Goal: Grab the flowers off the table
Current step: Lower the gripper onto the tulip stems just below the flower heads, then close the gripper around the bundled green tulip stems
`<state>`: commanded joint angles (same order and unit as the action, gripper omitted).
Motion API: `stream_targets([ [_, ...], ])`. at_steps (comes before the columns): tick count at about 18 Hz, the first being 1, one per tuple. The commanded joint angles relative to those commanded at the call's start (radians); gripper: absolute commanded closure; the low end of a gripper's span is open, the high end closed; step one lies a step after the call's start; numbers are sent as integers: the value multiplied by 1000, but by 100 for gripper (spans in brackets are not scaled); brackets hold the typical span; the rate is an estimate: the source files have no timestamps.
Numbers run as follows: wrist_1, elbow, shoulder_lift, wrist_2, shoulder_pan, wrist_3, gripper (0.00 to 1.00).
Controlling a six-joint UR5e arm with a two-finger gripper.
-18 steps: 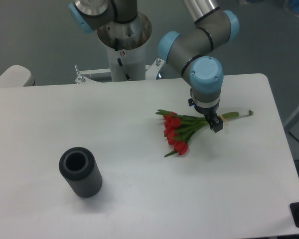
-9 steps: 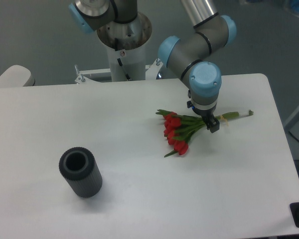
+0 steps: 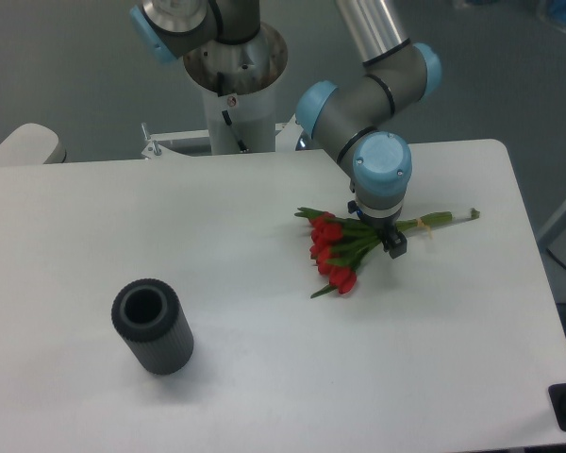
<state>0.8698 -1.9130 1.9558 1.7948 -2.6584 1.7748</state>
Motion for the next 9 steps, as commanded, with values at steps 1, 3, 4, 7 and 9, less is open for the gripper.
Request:
stream_targets([
  [1,0,0,0,0,0,-1,0],
  [3,0,-9,2,-2,0,-9,0],
  [4,0,-9,2,-2,2,-12,0],
  [7,-2,-14,6,-5,3,-15,0],
  [9,-2,-15,8,-21,3,-15,0],
])
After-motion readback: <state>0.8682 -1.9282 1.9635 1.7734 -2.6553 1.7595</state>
